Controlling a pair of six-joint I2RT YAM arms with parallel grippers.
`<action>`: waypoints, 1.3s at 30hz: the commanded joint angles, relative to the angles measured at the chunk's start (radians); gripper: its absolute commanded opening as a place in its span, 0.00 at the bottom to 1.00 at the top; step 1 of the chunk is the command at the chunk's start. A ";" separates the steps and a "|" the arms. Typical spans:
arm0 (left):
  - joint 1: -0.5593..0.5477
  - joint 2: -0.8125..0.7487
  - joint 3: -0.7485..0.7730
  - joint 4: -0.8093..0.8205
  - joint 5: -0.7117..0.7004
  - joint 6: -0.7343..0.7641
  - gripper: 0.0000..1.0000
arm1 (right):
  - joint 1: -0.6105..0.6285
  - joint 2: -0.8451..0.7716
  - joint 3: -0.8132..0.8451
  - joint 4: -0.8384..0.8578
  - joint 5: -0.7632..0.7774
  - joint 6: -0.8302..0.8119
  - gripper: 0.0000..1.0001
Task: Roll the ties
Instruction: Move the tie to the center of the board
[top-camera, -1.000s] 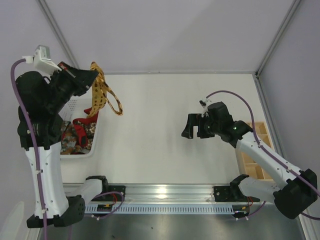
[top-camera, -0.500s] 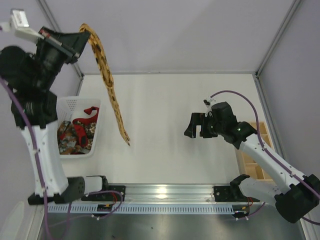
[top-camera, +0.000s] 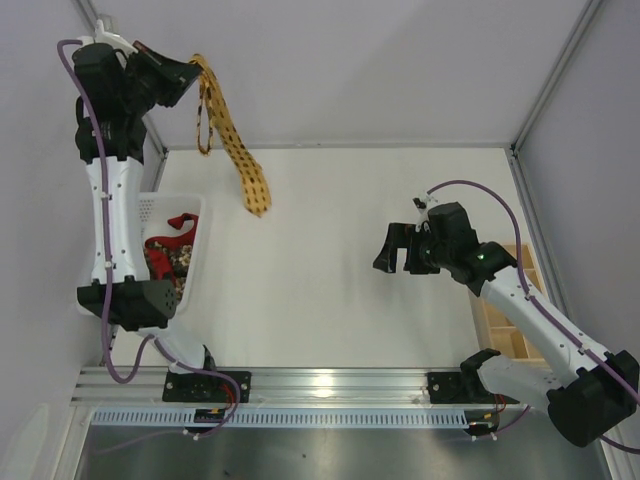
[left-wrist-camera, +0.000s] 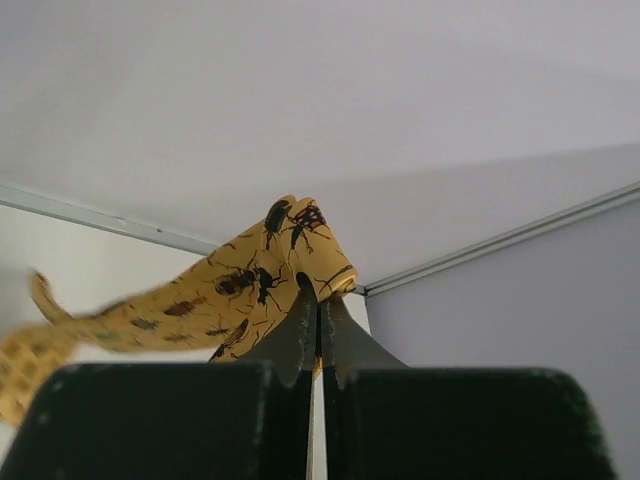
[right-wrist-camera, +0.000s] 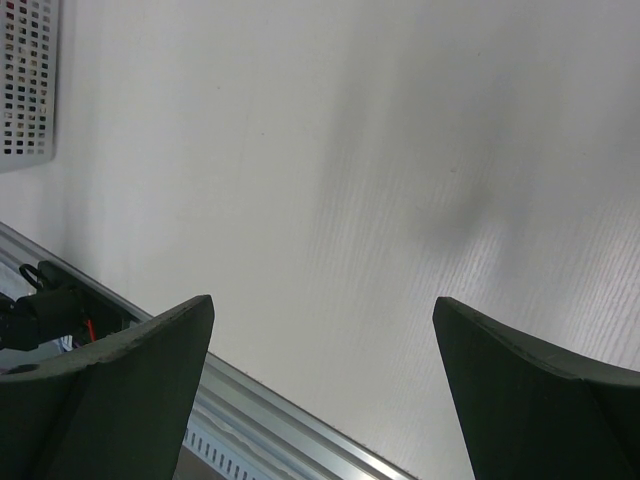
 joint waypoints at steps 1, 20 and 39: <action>-0.062 -0.070 0.030 0.039 -0.021 -0.032 0.00 | -0.004 -0.003 -0.001 0.018 -0.011 0.011 1.00; -0.392 -0.753 -1.476 0.357 -0.211 -0.281 0.00 | -0.004 -0.075 -0.113 0.029 -0.026 0.050 1.00; -0.742 -0.563 -1.260 0.223 -0.254 -0.242 0.00 | 0.221 0.074 -0.100 0.356 -0.166 -0.005 1.00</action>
